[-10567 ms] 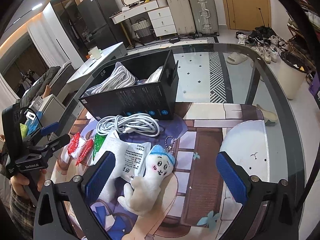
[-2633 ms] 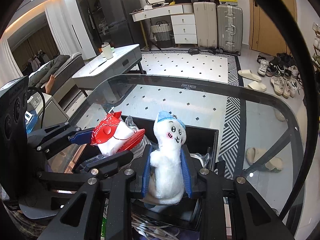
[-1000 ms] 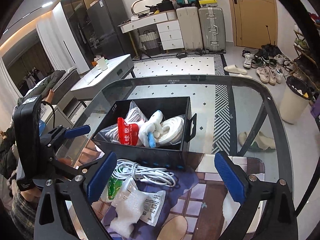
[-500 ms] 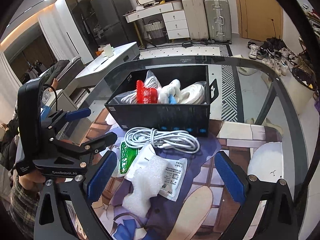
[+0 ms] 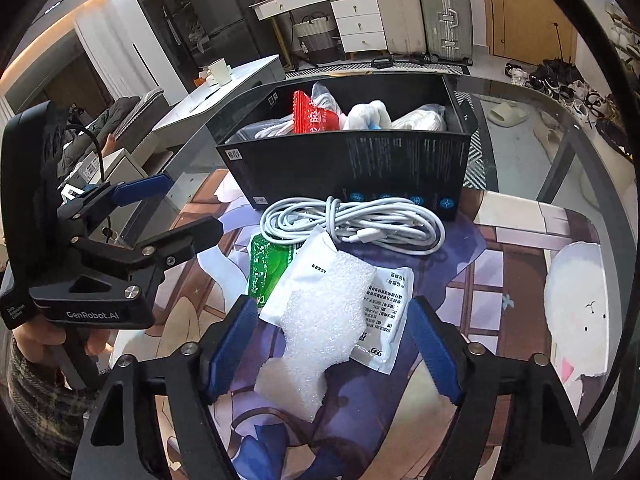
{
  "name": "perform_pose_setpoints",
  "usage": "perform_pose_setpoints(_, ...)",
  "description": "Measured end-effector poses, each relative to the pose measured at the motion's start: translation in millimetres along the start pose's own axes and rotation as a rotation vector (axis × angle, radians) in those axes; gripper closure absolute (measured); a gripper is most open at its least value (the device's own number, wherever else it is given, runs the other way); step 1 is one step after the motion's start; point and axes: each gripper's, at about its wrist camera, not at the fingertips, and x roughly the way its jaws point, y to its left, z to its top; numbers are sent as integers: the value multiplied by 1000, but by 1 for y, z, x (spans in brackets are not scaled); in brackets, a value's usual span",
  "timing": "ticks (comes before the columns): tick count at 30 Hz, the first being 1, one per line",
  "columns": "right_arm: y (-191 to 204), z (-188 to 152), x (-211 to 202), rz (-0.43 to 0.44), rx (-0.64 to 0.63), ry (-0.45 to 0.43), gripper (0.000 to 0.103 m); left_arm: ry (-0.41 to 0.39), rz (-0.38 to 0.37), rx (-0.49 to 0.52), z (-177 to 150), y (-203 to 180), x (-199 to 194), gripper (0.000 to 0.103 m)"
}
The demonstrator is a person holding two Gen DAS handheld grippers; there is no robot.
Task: Organize soft objects
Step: 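Withdraw both tools from the box back over the remaining items, then grasp the white foam sheet with the right tool while the left tool grasps the white medicine sachet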
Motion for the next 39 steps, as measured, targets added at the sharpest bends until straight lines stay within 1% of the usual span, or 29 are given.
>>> perform_pose_setpoints(1,0,-1,2,2,0,6,38,0,-1,2,0,0,0,0)
perform_pose_setpoints(3,-1,-1,5,2,-3,19,56,0,-5,6,0,-1,0,0)
perform_pose_setpoints(5,0,-3,8,-2,-4,25,61,0,-14,13,1,-3,0,0)
perform_pose_setpoints(12,-7,-3,-5,-6,-1,2,62,-1,-25,35,2,-13,1,0)
perform_pose_setpoints(18,-24,5,-22,-28,24,-37,62,10,-60,37,6,-24,3,0)
perform_pose_setpoints(21,-37,7,-32,-42,43,-56,62,18,-63,38,8,-31,7,0)
perform_pose_setpoints(28,-65,11,-50,-72,80,-95,62,41,-110,36,9,-46,12,0)
perform_pose_setpoints(31,-75,12,-56,-76,93,-107,62,46,-127,58,10,-55,12,0)
perform_pose_setpoints(36,-86,12,-63,-78,103,-119,62,71,-177,84,11,-69,14,0)
perform_pose_setpoints(39,-89,13,-65,-75,103,-125,62,76,-173,80,11,-79,15,0)
